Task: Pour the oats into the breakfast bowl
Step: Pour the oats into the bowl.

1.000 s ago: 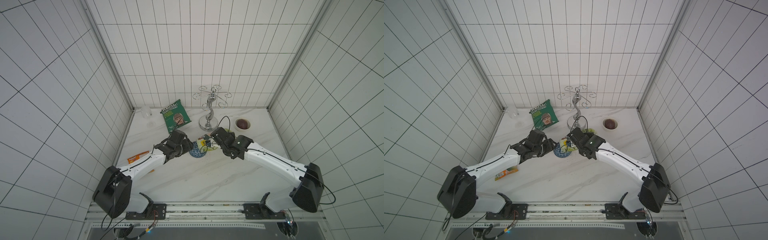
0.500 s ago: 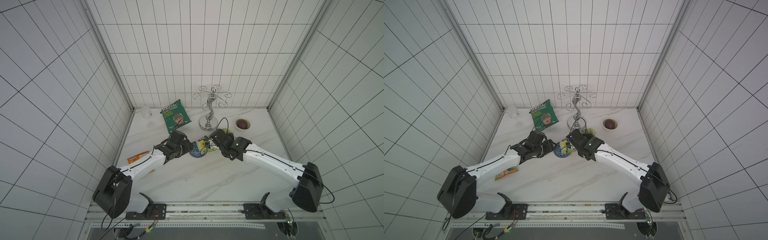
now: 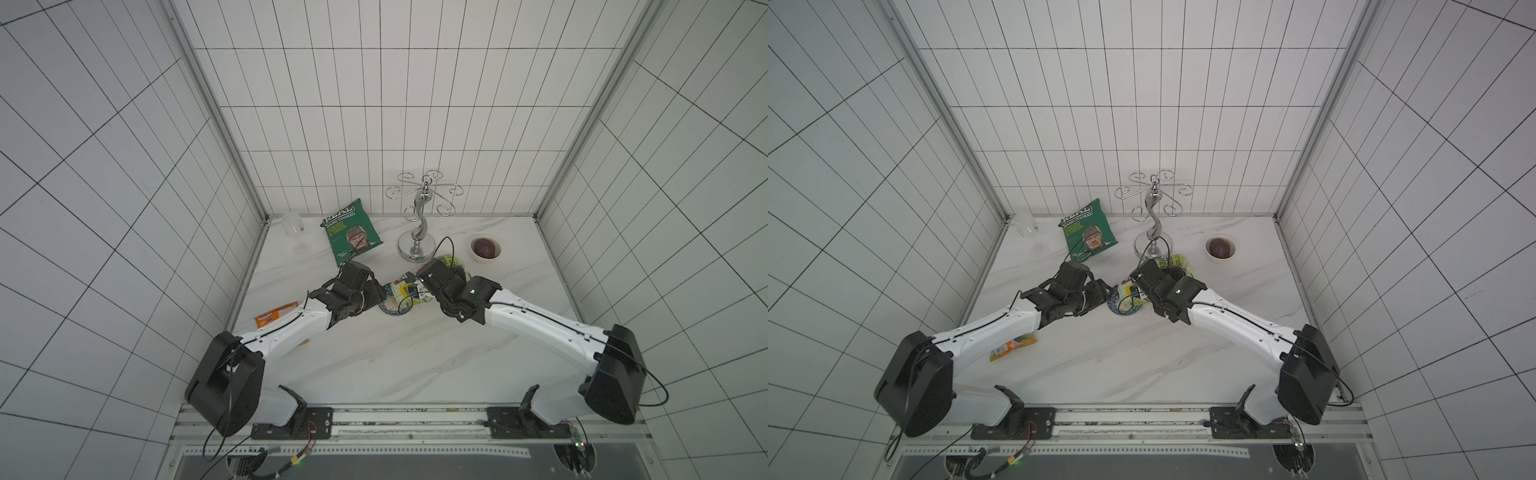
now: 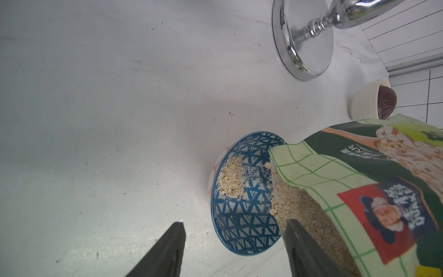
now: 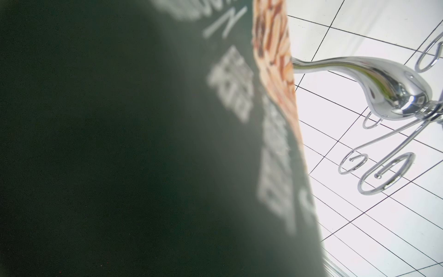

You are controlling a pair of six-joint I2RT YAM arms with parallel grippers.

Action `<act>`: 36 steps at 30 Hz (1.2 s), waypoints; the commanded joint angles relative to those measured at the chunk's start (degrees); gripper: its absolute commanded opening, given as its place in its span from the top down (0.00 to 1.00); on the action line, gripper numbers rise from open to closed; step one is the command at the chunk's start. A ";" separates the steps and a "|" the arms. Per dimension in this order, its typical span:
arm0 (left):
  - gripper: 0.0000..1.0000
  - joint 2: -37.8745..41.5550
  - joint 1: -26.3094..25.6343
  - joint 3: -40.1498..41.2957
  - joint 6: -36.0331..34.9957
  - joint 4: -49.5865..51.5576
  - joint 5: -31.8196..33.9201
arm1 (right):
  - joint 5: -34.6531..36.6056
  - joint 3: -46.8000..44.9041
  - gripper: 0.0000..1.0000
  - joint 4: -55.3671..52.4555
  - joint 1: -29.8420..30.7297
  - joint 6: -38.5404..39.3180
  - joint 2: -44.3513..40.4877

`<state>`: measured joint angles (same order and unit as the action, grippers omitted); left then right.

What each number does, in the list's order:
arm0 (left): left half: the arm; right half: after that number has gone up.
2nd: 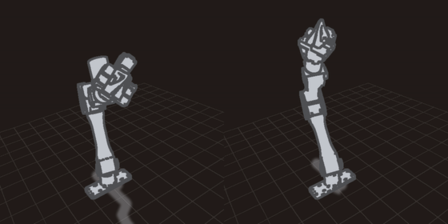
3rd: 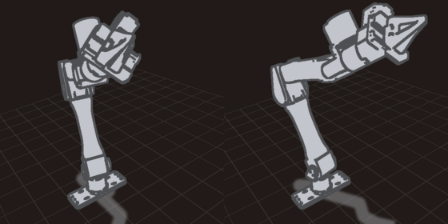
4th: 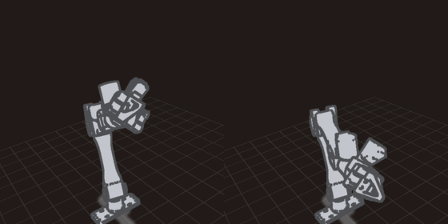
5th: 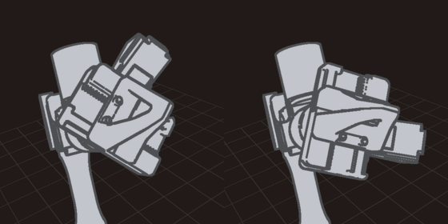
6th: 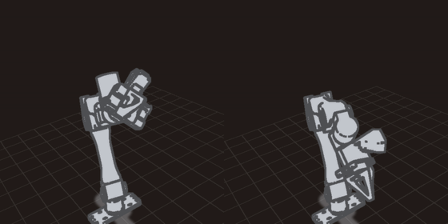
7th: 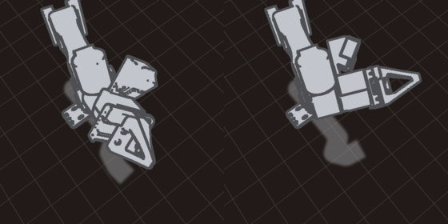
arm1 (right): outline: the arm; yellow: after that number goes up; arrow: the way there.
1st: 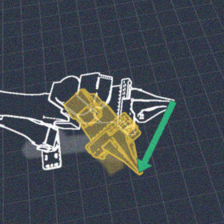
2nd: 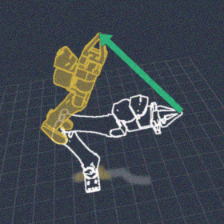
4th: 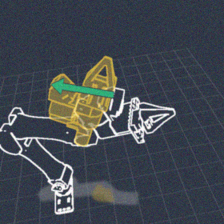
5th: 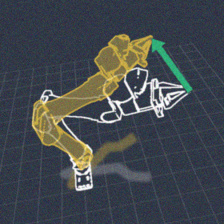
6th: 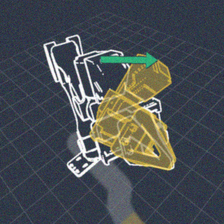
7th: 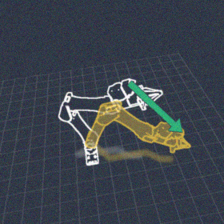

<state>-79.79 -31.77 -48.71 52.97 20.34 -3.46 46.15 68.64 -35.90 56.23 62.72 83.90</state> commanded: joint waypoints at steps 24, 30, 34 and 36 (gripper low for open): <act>0.32 2.02 0.74 1.98 0.63 -1.07 2.81 | 9.10 -1.81 1.00 11.91 1.41 3.78 -2.21; 0.32 2.48 0.75 2.36 1.04 -1.01 3.19 | 9.63 -2.53 1.00 13.01 1.81 4.87 -2.66; 0.32 3.11 0.85 2.68 1.23 -0.75 3.82 | 9.98 -3.21 1.00 14.40 2.20 6.01 -3.29; 0.32 3.50 0.85 2.84 1.33 -0.73 4.05 | 9.94 -3.33 1.00 14.76 2.36 6.36 -3.62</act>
<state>-77.89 -31.22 -46.65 53.98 20.38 -0.86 49.34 64.51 -28.12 57.84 68.55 83.79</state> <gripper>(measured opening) 0.682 0.266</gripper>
